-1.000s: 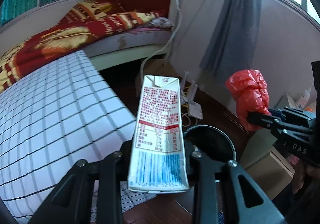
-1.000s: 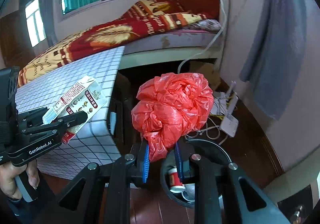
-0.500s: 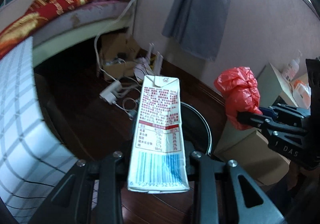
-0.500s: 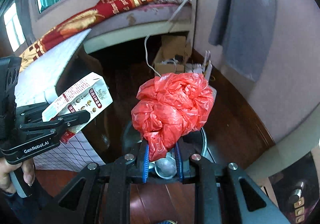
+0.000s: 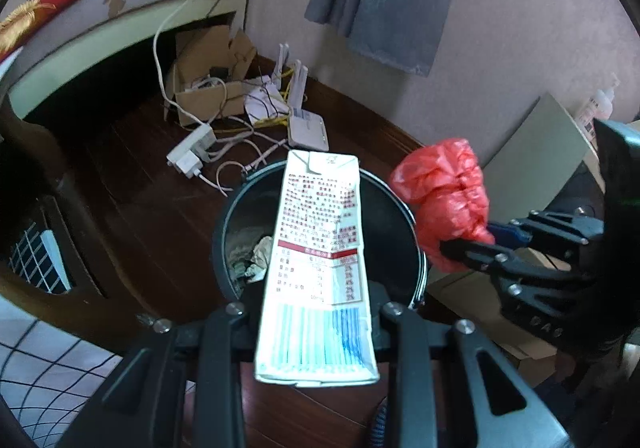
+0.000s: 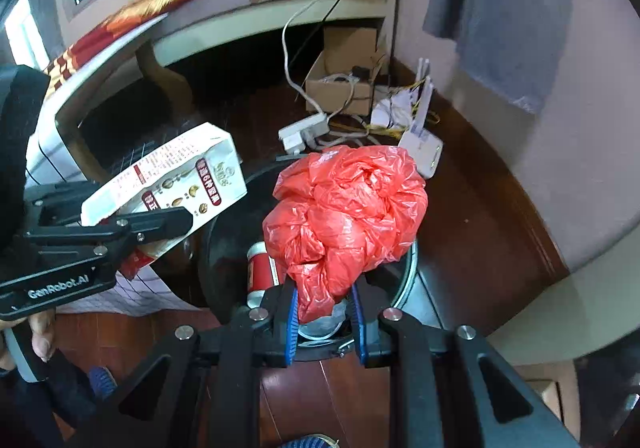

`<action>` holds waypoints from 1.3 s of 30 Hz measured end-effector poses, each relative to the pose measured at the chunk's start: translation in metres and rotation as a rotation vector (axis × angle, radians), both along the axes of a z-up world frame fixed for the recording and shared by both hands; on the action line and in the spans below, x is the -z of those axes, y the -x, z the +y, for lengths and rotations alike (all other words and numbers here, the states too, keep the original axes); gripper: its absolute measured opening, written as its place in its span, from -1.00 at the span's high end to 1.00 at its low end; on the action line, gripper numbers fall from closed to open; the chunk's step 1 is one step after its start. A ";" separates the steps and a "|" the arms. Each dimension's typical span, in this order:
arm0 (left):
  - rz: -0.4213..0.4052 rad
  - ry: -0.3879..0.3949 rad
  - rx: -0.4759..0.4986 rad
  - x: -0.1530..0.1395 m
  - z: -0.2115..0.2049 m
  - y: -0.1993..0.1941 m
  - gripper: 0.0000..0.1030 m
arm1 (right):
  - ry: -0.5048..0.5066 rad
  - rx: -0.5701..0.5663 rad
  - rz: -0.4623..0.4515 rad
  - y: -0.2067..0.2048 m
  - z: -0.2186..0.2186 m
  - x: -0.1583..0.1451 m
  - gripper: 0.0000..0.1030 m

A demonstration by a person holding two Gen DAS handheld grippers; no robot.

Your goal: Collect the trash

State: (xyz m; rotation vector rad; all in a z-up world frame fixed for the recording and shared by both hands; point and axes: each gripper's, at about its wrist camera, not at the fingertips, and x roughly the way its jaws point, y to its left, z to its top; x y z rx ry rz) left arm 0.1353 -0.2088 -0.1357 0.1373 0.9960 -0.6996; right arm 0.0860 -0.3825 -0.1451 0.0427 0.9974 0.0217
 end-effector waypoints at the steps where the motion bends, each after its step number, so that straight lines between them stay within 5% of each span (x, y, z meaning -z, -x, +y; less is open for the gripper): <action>1: 0.007 0.001 -0.003 0.004 -0.002 -0.002 0.38 | 0.001 -0.009 0.015 -0.003 0.000 0.008 0.55; 11: 0.110 -0.014 0.016 0.037 -0.011 -0.023 0.36 | 0.016 -0.066 0.089 -0.031 0.003 0.041 0.48; 12: 0.122 -0.036 0.010 0.045 -0.014 -0.029 0.20 | 0.059 -0.081 0.092 -0.036 0.004 0.048 0.07; 13: 0.141 -0.066 -0.010 0.053 -0.013 -0.032 -0.25 | 0.109 -0.053 0.074 -0.036 -0.001 0.057 -0.34; 14: 0.160 -0.068 -0.029 0.057 -0.008 -0.035 -0.43 | 0.134 -0.040 0.111 -0.040 -0.007 0.067 -0.90; 19: 0.102 -0.087 -0.157 0.060 0.018 -0.031 -0.89 | 0.158 0.003 0.105 -0.031 -0.018 0.069 -1.00; 29: 0.037 -0.112 -0.203 0.057 0.026 -0.023 -0.92 | 0.165 0.020 0.087 -0.030 -0.010 0.064 -1.00; 39: -0.026 -0.096 -0.228 0.015 0.038 -0.002 -0.92 | 0.151 0.035 0.005 -0.015 0.008 0.013 -1.00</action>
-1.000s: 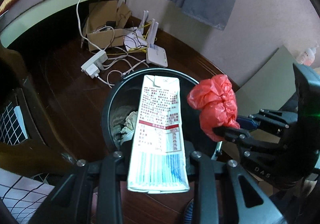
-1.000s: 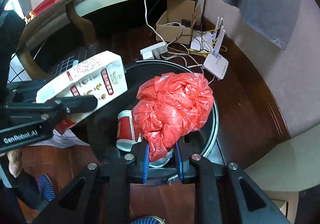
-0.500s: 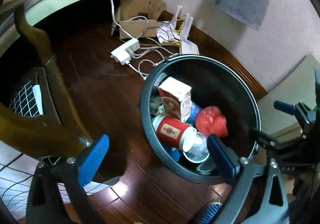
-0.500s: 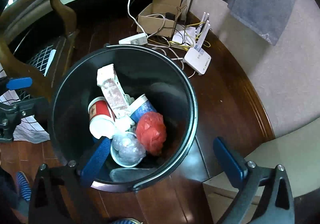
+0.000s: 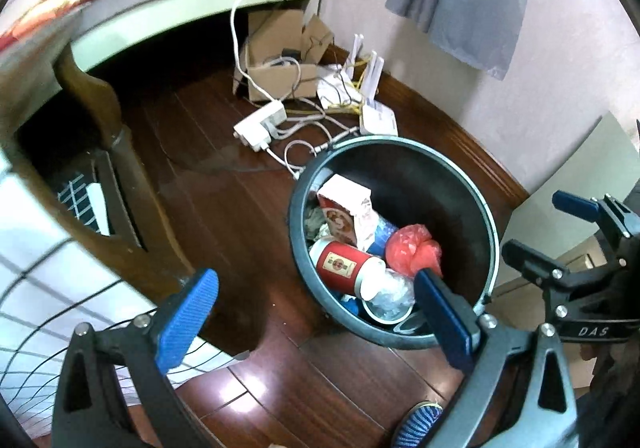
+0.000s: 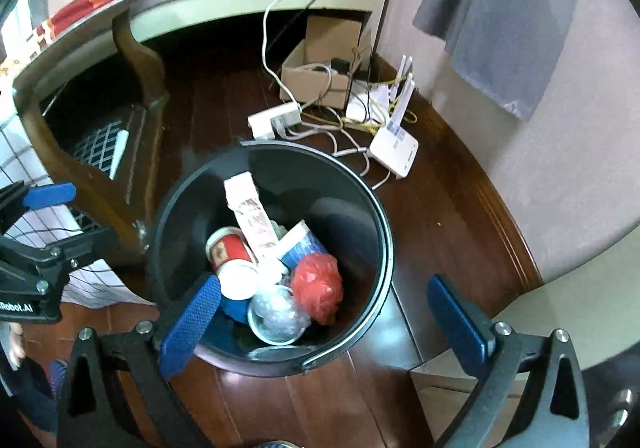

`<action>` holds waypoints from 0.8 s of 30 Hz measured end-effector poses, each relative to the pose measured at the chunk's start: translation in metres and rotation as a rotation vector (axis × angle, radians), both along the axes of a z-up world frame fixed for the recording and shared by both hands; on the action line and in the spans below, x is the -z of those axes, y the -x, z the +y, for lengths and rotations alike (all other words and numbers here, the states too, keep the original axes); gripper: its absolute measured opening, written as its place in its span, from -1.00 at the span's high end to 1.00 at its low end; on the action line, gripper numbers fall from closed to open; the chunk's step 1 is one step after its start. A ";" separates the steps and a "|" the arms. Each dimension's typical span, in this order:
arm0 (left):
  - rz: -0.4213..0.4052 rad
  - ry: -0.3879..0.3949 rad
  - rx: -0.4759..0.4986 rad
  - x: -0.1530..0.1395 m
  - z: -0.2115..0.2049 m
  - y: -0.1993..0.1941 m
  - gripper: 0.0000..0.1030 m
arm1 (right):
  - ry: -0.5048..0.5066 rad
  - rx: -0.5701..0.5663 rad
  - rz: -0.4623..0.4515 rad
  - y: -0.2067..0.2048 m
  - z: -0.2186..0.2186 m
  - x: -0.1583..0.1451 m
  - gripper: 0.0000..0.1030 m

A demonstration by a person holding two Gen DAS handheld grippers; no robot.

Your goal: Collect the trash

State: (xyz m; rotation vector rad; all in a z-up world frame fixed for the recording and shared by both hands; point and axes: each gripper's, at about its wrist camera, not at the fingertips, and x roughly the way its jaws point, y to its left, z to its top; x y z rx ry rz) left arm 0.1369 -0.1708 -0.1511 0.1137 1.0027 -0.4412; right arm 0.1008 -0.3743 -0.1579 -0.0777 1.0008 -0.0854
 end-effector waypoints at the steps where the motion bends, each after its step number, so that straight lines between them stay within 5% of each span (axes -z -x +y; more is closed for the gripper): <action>1: -0.010 0.000 -0.005 -0.005 0.002 0.003 -0.92 | 0.002 -0.002 -0.010 0.004 0.004 -0.007 -1.00; 24: -0.204 -0.009 -0.123 -0.112 0.080 0.070 -0.92 | -0.030 -0.042 -0.211 0.067 0.077 -0.141 -1.00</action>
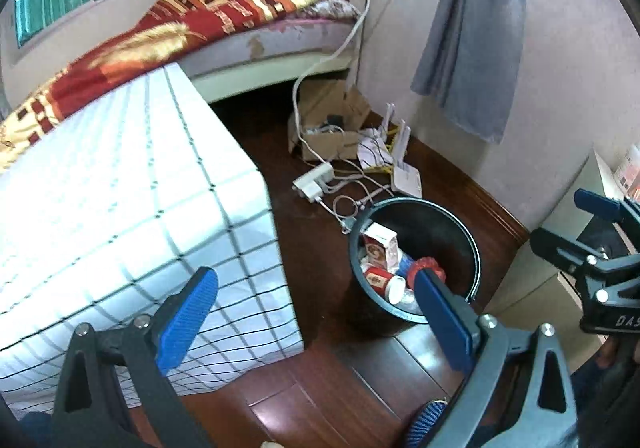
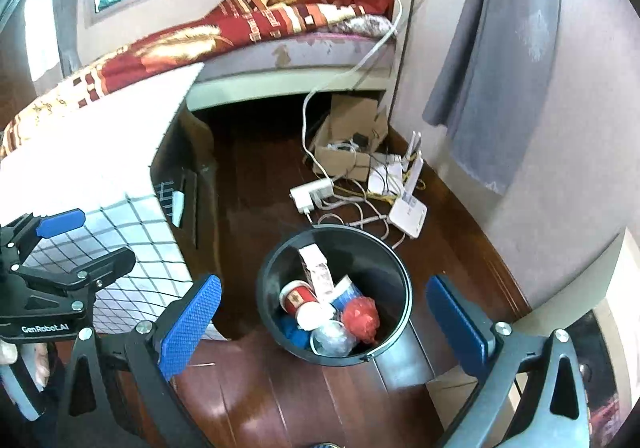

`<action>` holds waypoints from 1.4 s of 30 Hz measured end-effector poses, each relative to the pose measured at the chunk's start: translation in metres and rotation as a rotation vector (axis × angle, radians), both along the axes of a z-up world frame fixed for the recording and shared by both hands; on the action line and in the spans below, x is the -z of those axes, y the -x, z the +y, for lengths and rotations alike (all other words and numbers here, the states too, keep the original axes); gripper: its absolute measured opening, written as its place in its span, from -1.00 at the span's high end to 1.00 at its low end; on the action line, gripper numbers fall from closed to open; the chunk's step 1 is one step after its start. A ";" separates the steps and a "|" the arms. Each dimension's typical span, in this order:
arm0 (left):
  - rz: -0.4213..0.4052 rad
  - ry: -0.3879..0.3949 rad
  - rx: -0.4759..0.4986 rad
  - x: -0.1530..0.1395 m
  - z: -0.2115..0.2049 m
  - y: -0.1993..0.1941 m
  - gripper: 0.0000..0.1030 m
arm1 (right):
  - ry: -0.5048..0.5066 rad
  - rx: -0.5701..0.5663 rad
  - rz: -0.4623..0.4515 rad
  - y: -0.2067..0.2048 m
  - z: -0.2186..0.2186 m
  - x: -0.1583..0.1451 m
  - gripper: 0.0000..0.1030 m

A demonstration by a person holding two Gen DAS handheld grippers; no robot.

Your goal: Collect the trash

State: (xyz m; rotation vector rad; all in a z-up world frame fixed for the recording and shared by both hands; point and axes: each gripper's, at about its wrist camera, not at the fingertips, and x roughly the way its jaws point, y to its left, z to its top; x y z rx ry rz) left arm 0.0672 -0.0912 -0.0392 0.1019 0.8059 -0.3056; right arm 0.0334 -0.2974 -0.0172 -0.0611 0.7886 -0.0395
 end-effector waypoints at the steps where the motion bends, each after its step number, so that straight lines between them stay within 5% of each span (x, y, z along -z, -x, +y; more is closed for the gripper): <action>1: -0.013 -0.001 -0.005 -0.006 0.004 0.004 -0.92 | 0.003 -0.004 -0.009 0.003 0.005 -0.007 -1.00; 11: -0.127 0.031 -0.071 -0.063 0.043 0.055 -0.92 | 0.017 -0.043 -0.078 0.039 0.047 -0.064 -1.00; 23: -0.195 0.060 -0.102 -0.090 0.063 0.100 -0.95 | -0.003 -0.054 -0.183 0.091 0.071 -0.109 -1.00; 42: -0.204 0.073 -0.089 -0.094 0.058 0.098 -0.96 | 0.008 -0.015 -0.186 0.094 0.055 -0.114 -1.00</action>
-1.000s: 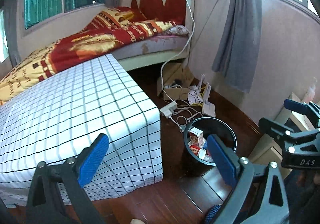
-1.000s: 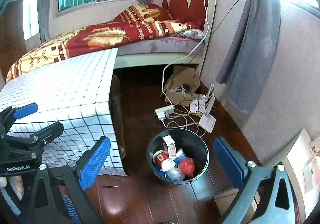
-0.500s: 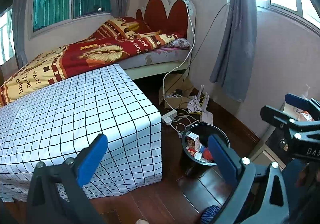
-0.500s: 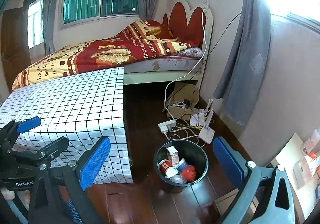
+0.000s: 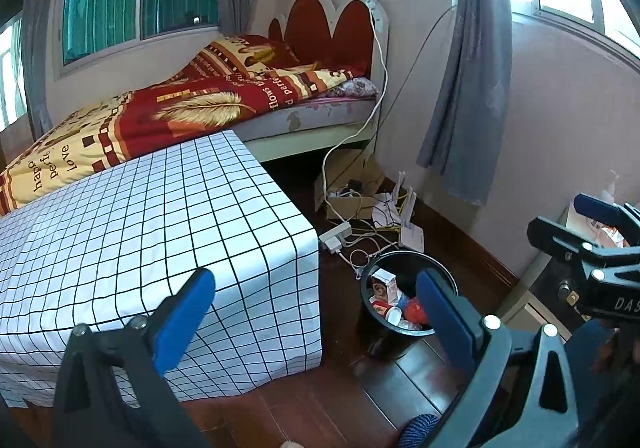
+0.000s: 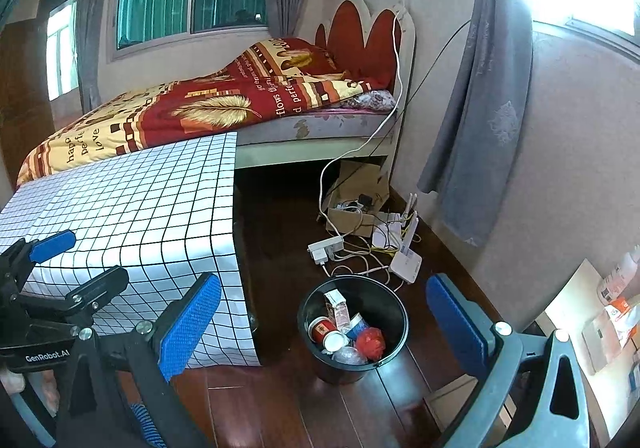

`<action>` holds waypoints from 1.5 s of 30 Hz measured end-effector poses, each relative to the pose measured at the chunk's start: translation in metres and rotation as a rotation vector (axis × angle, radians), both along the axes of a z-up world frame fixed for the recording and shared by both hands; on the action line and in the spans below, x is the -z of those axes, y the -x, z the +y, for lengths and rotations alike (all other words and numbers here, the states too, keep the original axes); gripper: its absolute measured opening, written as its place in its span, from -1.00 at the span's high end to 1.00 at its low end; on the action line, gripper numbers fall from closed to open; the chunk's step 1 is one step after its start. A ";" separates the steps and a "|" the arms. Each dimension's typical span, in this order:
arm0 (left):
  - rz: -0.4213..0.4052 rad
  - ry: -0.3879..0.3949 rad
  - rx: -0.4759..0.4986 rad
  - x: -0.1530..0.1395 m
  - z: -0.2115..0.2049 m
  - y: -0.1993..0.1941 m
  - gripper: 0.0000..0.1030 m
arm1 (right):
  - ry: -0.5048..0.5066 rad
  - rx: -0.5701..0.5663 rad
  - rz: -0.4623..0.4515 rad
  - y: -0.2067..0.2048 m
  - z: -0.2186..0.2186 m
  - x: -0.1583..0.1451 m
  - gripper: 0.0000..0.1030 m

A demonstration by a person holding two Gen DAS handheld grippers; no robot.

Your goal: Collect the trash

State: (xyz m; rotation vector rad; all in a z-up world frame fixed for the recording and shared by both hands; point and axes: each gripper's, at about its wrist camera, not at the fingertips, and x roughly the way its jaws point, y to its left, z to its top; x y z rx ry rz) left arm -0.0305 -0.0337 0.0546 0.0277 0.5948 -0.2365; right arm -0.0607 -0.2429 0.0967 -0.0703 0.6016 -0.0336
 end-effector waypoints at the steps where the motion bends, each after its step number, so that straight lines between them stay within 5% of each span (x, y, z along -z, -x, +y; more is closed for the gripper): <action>1: 0.000 -0.001 0.002 0.000 0.000 -0.001 -0.96 | 0.000 0.001 -0.001 0.000 0.000 0.000 -1.00; 45: 0.000 -0.021 0.010 0.002 0.002 0.002 -0.99 | -0.007 0.019 0.002 0.007 -0.003 0.002 -1.00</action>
